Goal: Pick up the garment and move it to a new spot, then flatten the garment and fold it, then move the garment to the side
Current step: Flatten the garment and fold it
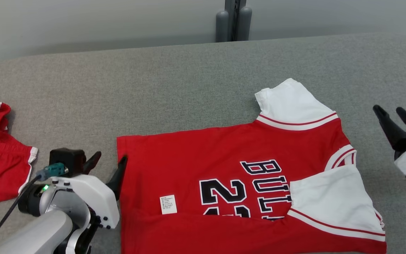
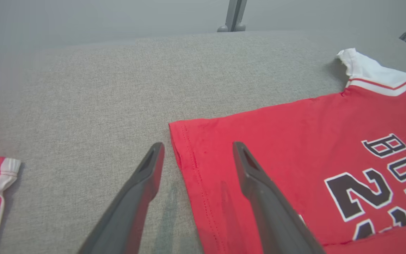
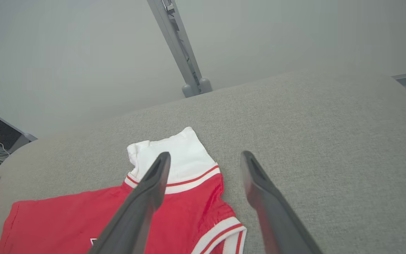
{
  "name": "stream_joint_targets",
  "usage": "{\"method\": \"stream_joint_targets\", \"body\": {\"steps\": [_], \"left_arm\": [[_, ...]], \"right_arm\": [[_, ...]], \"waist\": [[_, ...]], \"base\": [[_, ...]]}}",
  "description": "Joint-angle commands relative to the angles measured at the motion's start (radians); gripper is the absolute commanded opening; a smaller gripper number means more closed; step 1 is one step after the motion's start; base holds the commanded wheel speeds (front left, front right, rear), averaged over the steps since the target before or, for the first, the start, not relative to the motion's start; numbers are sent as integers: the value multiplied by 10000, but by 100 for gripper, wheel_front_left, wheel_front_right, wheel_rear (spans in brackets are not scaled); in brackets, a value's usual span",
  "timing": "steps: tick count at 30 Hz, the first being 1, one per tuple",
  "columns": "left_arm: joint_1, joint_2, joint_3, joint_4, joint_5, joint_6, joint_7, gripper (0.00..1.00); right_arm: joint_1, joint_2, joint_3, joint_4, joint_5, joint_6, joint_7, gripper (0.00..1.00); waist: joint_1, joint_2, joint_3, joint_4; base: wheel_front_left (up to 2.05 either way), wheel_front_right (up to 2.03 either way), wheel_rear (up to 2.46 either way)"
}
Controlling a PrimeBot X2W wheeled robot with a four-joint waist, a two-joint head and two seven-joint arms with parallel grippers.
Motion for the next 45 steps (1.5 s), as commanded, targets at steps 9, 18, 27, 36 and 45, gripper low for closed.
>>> {"method": "stream_joint_targets", "body": {"steps": [9,18,27,36,45], "left_arm": [[-1778,-614,-92,1014,697,-589,56,100],[-2890,-1286,-333,1728,1093,-1105,192,100],[-3516,-1750,-732,2333,1234,-1650,596,100],[-3573,-1821,-865,2529,1207,-1786,780,100],[-3596,-1872,-984,2638,1091,-1978,921,34]], "right_arm": [[-2833,-369,687,1814,-340,3,-620,100],[-4784,-636,1959,3636,164,5,-800,100],[-5957,-786,3368,5322,625,3,-1042,100],[-6613,-755,4406,6371,1257,5,-1197,100],[-6907,-857,5313,6812,1891,5,-1179,15]], "waist": [[0,0,1636,646],[0,0,2501,1123],[0,0,2919,1343],[0,0,3140,1434],[0,0,3105,1467]], "base": [[0,0,0],[0,0,0],[0,0,0],[0,0,0],[0,0,0]]}}
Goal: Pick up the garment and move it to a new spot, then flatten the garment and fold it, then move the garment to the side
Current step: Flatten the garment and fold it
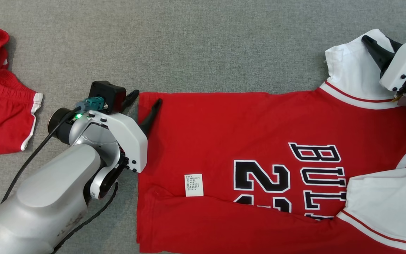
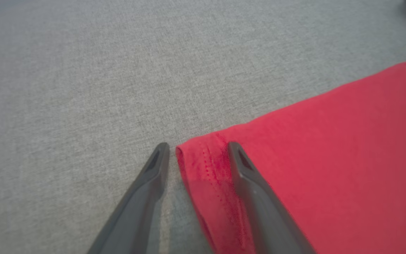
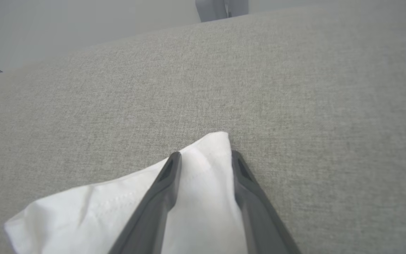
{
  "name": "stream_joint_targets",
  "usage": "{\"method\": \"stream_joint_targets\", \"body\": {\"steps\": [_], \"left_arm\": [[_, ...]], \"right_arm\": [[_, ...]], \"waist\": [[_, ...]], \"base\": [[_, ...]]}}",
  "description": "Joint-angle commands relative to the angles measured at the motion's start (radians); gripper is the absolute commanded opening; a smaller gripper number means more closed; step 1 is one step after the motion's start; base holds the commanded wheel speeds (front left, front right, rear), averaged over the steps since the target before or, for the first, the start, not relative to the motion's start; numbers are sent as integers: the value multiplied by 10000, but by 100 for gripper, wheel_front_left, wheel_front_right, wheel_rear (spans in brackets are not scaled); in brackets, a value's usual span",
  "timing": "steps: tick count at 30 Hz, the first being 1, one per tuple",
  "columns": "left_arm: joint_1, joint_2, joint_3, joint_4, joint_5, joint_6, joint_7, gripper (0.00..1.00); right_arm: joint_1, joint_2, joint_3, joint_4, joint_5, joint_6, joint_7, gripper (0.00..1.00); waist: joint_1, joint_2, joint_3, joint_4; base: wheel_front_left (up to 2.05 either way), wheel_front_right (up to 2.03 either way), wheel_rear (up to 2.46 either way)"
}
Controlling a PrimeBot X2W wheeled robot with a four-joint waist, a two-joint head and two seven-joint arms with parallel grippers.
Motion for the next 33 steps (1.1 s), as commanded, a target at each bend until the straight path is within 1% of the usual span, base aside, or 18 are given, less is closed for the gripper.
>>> {"method": "stream_joint_targets", "body": {"steps": [1,2,12,16,24,27,33], "left_arm": [[-19,32,-119,133,-67,-84,140,9],[-19,27,-125,140,-78,-91,147,0],[9,37,35,205,-76,-76,-235,0],[103,84,65,258,-150,-85,-267,0],[437,311,245,394,-378,56,-384,0],[602,412,259,378,-464,122,-380,0],[889,553,120,221,-542,81,-264,0]], "right_arm": [[-76,-21,203,55,170,7,-98,0],[-110,-36,285,57,239,7,-172,0],[-310,-172,943,116,717,7,-1518,0],[-230,-193,1165,159,961,5,-1726,0],[-126,-441,1487,376,1472,5,-2506,0],[-93,-401,1752,326,1659,5,-2798,0],[251,-537,2321,-51,2092,5,-2742,0]], "waist": [[0,0,-17,-8],[0,0,-25,-12],[0,0,-246,-96],[0,0,-401,-163],[0,0,-738,-405],[0,0,-880,-506],[0,0,-1372,-581]], "base": [[0,0,0],[0,0,0],[0,0,0],[0,0,0],[0,0,0],[0,0,0],[0,0,0]]}}
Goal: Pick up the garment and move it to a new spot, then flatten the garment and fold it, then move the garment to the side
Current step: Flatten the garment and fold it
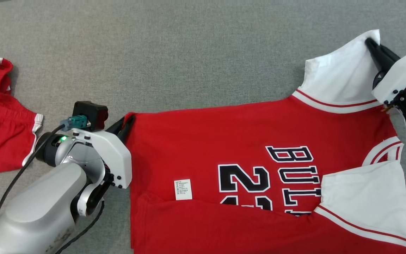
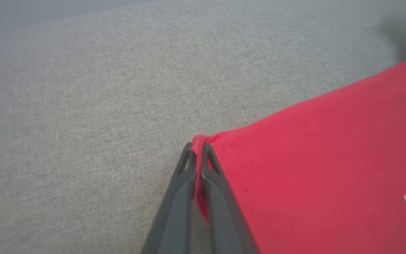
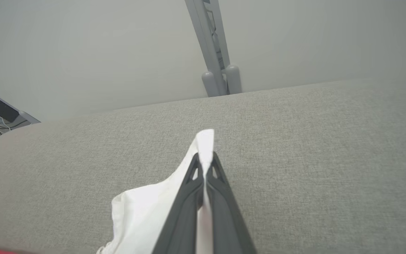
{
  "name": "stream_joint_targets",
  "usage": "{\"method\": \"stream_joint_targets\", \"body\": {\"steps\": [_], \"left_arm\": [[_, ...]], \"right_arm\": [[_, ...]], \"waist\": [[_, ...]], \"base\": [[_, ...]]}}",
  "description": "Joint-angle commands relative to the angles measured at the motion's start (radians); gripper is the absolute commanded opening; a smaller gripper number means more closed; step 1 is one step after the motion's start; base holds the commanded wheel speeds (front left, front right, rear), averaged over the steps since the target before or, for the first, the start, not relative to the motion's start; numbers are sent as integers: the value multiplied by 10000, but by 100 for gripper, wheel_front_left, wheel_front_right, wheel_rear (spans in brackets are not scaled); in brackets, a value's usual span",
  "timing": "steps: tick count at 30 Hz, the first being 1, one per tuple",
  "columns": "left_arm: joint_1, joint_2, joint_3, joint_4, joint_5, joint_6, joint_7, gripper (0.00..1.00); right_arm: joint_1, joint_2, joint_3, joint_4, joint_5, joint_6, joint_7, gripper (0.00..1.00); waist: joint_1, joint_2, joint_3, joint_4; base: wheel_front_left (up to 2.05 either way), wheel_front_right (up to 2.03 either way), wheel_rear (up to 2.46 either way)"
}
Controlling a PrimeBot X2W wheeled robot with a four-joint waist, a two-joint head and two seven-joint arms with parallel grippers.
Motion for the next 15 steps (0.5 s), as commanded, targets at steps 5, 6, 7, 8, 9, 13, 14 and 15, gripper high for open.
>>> {"method": "stream_joint_targets", "body": {"steps": [5,6,7,8,9,13,14,15], "left_arm": [[407,448,-178,-110,-228,-127,434,0],[463,531,-216,-120,-271,-135,541,0],[541,601,-234,-150,-321,-153,640,0],[628,667,-250,-198,-380,-150,742,0],[697,742,-258,-256,-462,-154,820,0],[885,1001,-201,-486,-609,-64,910,0],[928,1058,-203,-560,-628,-57,906,0],[959,1096,-188,-643,-648,-47,911,0]], "right_arm": [[533,-293,617,-501,558,3,677,0],[579,-373,722,-599,675,3,841,0],[643,-430,818,-725,770,3,968,0],[702,-462,917,-802,855,3,1098,0],[756,-515,1023,-884,934,3,1226,0],[869,-754,1351,-1098,1086,3,1595,0],[935,-794,1416,-1146,1146,3,1712,0],[998,-828,1474,-1208,1213,3,1828,0]], "waist": [[0,0,-726,-209],[0,0,-841,-255],[0,0,-959,-302],[0,0,-1079,-355],[0,0,-1185,-403],[0,0,-1579,-580],[0,0,-1648,-622],[0,0,-1712,-663]], "base": [[0,0,0],[0,0,0],[0,0,0],[0,0,0],[0,0,0],[0,0,0],[0,0,0],[0,0,0]]}}
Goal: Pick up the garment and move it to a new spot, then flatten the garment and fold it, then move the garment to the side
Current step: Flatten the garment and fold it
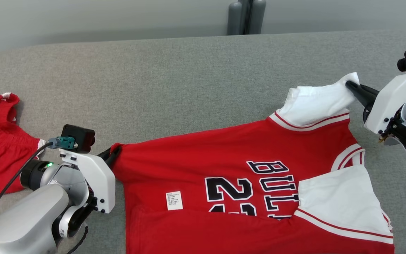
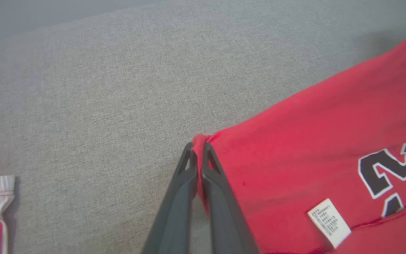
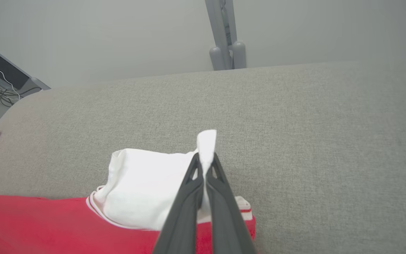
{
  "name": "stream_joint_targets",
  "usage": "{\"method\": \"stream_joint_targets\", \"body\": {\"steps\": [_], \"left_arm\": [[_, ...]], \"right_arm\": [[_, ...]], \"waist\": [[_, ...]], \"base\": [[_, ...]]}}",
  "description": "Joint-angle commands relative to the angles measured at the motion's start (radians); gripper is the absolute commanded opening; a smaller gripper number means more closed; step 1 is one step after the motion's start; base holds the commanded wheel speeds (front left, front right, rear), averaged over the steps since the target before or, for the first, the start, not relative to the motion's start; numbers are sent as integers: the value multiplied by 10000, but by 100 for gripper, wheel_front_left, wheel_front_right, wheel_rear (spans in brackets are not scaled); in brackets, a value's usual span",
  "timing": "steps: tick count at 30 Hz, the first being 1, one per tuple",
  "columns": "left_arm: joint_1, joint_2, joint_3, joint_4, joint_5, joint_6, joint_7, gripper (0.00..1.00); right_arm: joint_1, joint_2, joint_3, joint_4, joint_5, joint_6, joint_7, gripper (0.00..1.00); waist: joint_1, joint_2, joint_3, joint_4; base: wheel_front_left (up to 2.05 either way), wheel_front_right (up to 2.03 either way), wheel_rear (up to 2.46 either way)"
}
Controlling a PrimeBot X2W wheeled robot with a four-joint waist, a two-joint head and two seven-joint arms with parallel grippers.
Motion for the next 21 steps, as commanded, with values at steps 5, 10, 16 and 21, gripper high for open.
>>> {"method": "stream_joint_targets", "body": {"steps": [5,10,16,21], "left_arm": [[286,374,-108,-444,-193,-61,340,0],[445,771,-292,-824,-365,-124,1001,0],[522,1140,-388,-1227,-591,-147,1500,0],[743,1450,-537,-1675,-941,-142,2153,0]], "right_arm": [[400,-291,256,-280,408,3,674,0],[641,-460,389,-501,660,3,1133,0],[882,-655,538,-781,905,3,1516,0],[1170,-840,682,-1000,1116,3,2087,0]], "waist": [[0,0,-363,-335],[0,0,-440,-465],[0,0,-558,-546],[0,0,-728,-591]], "base": [[0,0,0],[0,0,0],[0,0,0],[0,0,0]]}}
